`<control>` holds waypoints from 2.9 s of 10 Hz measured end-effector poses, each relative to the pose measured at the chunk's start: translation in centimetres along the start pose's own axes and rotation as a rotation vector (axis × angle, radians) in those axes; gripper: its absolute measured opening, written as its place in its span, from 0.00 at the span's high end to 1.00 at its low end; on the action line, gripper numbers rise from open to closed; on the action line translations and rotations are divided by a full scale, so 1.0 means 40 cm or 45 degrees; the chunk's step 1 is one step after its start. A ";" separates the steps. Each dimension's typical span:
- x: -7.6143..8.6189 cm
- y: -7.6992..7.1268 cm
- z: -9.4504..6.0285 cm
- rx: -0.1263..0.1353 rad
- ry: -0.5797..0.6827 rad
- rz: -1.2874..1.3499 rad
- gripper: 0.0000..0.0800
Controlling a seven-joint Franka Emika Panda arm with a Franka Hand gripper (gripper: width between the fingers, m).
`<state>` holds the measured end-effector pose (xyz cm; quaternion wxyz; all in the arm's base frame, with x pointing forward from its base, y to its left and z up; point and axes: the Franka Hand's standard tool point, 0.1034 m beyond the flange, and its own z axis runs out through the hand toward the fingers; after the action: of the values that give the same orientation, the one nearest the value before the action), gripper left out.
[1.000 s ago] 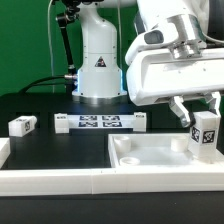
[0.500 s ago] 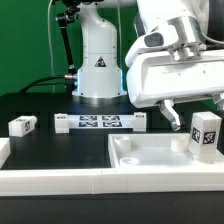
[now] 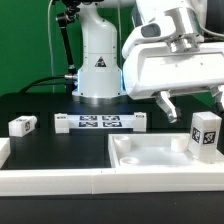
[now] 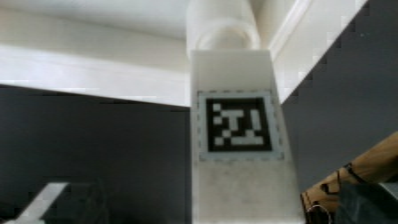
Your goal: Assemble square table
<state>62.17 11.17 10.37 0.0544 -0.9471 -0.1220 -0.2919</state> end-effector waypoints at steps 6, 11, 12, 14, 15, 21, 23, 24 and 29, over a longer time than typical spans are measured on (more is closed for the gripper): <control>-0.005 -0.022 0.020 0.139 -0.318 0.058 0.19; -0.014 -0.023 0.015 0.240 -0.604 0.064 0.19; -0.019 -0.010 0.017 0.214 -0.613 0.080 0.19; 0.000 -0.041 0.023 0.129 -0.586 0.078 0.19; -0.004 -0.042 0.027 0.122 -0.588 0.038 0.19; -0.005 -0.037 0.028 0.114 -0.597 0.029 0.19; 0.008 -0.028 0.035 0.053 -0.606 0.030 0.19; 0.004 -0.009 0.041 0.040 -0.609 0.027 0.19; 0.009 0.004 0.040 0.036 -0.609 0.035 0.35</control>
Offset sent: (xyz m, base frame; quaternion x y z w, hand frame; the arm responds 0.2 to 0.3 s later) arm 0.0111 -0.0087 -0.0091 -0.0137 -0.1252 -0.0107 0.9920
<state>63.36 11.35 9.23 0.0414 -0.9900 -0.1225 -0.0567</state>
